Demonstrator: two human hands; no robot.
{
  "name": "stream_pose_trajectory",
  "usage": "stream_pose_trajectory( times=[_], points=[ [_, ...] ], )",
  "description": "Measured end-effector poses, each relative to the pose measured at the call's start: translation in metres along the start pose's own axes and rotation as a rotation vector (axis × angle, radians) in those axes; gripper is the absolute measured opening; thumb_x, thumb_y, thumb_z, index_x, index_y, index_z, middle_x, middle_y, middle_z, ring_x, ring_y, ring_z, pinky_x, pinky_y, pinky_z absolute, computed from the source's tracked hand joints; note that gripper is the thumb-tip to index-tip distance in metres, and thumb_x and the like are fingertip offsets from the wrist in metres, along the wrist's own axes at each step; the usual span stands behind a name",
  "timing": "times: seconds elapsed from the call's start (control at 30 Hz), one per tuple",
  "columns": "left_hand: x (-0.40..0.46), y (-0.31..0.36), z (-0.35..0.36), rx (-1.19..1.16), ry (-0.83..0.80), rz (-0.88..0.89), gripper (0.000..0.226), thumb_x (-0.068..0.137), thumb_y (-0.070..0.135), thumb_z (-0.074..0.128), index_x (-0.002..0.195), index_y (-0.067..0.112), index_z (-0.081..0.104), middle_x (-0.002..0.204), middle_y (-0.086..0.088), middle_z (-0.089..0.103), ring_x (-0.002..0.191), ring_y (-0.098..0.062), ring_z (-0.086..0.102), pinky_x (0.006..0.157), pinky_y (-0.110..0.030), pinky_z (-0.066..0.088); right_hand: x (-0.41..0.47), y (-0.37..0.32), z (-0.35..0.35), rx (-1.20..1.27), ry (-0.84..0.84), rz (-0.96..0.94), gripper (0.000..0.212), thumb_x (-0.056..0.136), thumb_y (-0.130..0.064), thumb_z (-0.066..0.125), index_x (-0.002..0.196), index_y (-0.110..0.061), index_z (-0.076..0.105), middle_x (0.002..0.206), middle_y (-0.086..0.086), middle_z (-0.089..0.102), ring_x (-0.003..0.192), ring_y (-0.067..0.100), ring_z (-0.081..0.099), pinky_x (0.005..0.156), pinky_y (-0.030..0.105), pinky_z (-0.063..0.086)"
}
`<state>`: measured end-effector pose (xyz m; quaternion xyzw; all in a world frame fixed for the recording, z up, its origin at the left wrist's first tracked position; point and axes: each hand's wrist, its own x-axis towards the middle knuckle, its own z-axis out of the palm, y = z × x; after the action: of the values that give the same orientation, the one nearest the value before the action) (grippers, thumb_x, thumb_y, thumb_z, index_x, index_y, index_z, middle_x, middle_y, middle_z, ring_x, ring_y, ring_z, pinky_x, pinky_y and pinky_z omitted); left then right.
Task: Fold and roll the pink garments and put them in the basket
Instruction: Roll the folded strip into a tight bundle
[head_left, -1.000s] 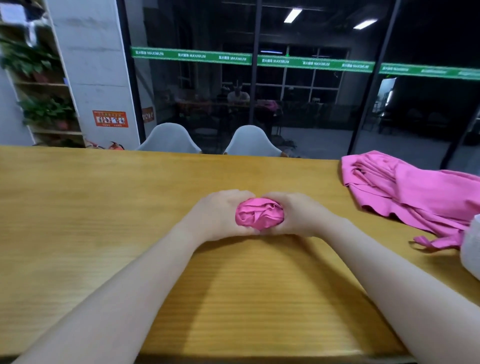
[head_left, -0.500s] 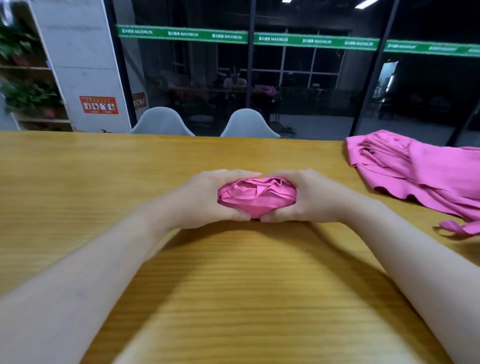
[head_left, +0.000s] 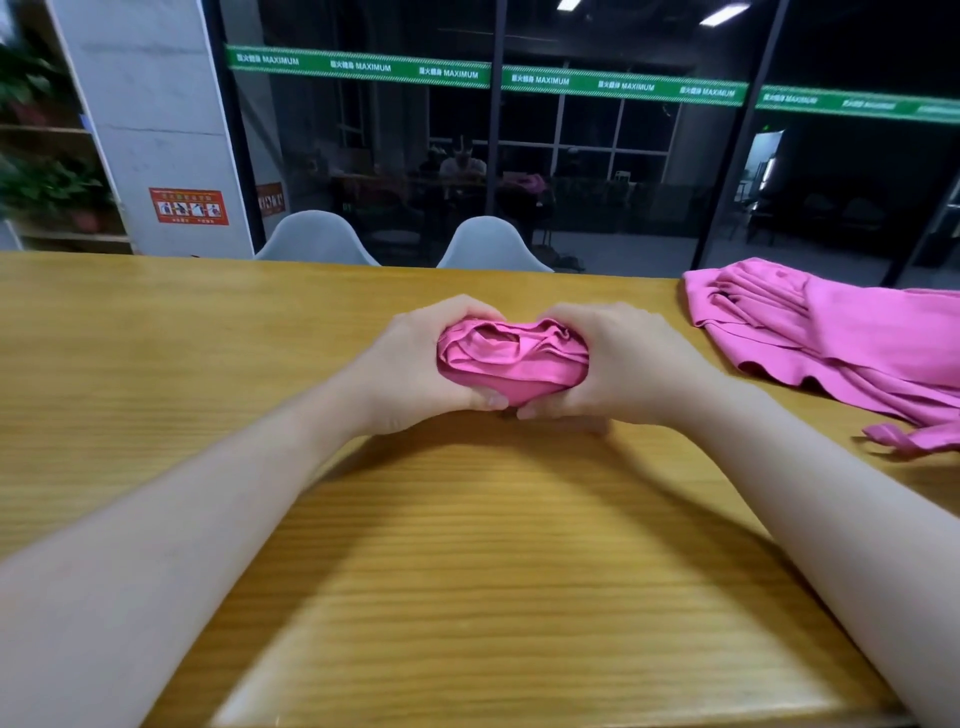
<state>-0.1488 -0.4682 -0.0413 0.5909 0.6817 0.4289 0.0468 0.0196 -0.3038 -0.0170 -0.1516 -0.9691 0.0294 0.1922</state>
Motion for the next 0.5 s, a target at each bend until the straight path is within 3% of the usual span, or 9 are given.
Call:
stream_pose_trajectory(
  times=[0.17, 0.37, 0.5],
  points=[
    [-0.004, 0.015, 0.004, 0.012, 0.004, 0.085, 0.069, 0.064, 0.023, 0.098, 0.122, 0.027, 0.061, 0.108, 0.013, 0.072, 0.101, -0.006, 0.068, 0.087, -0.026, 0.055, -0.006, -0.01, -0.012, -0.082, -0.038, -0.041, 0.1, 0.059, -0.08, 0.075, 0.144, -0.045, 0.037, 0.125, -0.019, 0.058, 0.113, 0.012, 0.055, 0.09, 0.037, 0.048],
    [-0.006, 0.022, 0.014, 0.032, -0.037, 0.081, 0.064, 0.065, 0.028, 0.097, 0.115, 0.025, 0.058, 0.103, 0.01, 0.071, 0.096, -0.01, 0.067, 0.084, -0.033, 0.055, -0.009, -0.016, -0.01, -0.067, -0.142, -0.068, 0.093, 0.057, -0.074, 0.08, 0.136, -0.048, 0.039, 0.11, -0.021, 0.058, 0.098, 0.01, 0.054, 0.08, 0.035, 0.047],
    [-0.008, 0.021, 0.017, 0.037, -0.059, 0.089, 0.059, 0.069, 0.028, 0.095, 0.116, 0.024, 0.059, 0.106, 0.009, 0.069, 0.099, -0.011, 0.065, 0.086, -0.036, 0.054, -0.007, -0.015, -0.005, -0.063, -0.165, -0.046, 0.067, 0.062, -0.067, 0.082, 0.115, -0.038, 0.052, 0.089, -0.019, 0.059, 0.084, 0.01, 0.055, 0.068, 0.031, 0.043]
  ],
)
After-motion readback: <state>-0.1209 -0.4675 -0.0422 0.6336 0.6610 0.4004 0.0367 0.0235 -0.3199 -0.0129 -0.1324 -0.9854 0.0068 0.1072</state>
